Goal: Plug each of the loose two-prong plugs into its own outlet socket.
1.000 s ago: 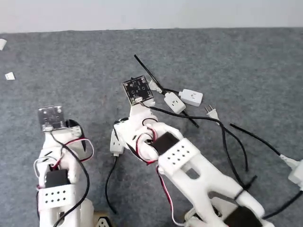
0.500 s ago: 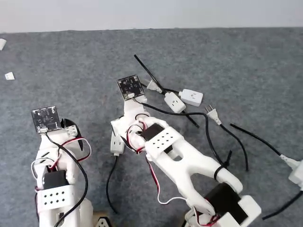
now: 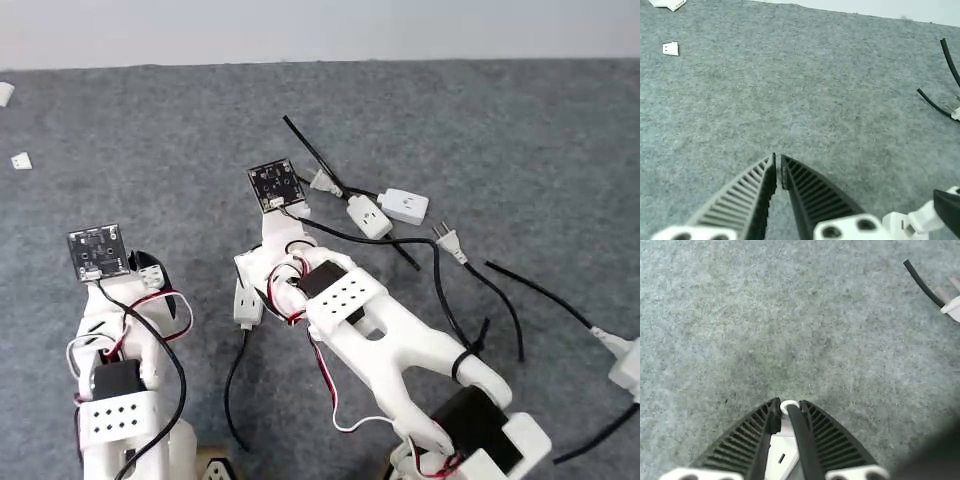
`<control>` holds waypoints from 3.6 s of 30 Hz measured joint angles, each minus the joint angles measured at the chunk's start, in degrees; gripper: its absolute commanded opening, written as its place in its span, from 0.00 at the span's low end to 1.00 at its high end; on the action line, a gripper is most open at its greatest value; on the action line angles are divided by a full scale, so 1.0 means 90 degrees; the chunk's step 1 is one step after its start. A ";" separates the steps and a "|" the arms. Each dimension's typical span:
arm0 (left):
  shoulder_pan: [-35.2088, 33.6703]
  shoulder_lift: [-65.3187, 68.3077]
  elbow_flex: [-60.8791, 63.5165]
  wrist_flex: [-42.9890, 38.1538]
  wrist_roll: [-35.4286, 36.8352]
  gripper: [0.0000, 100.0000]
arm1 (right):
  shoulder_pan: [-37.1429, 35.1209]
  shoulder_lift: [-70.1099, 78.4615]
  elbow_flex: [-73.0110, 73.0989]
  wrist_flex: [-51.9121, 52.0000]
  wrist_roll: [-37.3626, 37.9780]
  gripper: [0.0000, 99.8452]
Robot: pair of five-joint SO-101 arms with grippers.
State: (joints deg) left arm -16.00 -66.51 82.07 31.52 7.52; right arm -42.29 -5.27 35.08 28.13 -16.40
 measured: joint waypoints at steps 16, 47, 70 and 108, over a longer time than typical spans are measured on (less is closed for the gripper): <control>0.0645 0.0723 -0.0147 0.0654 0.0137 0.20 | 0.0586 -0.1358 0.0000 0.2100 0.0410 0.01; 0.2803 0.3976 -0.1963 0.1797 0.0596 0.20 | 0.1602 0.0635 -0.2950 0.5001 0.0703 0.01; 0.3389 0.6867 -0.3849 0.2452 0.1211 0.01 | 0.1866 0.0567 -0.2950 0.5148 0.0791 0.01; 0.3389 0.7600 -0.5441 0.3233 0.2227 0.28 | 0.2159 0.0117 -0.2950 0.5480 0.0694 0.01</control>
State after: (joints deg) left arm 14.51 1.89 33.10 60.62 27.56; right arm -22.86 -4.22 8.53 77.45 -10.15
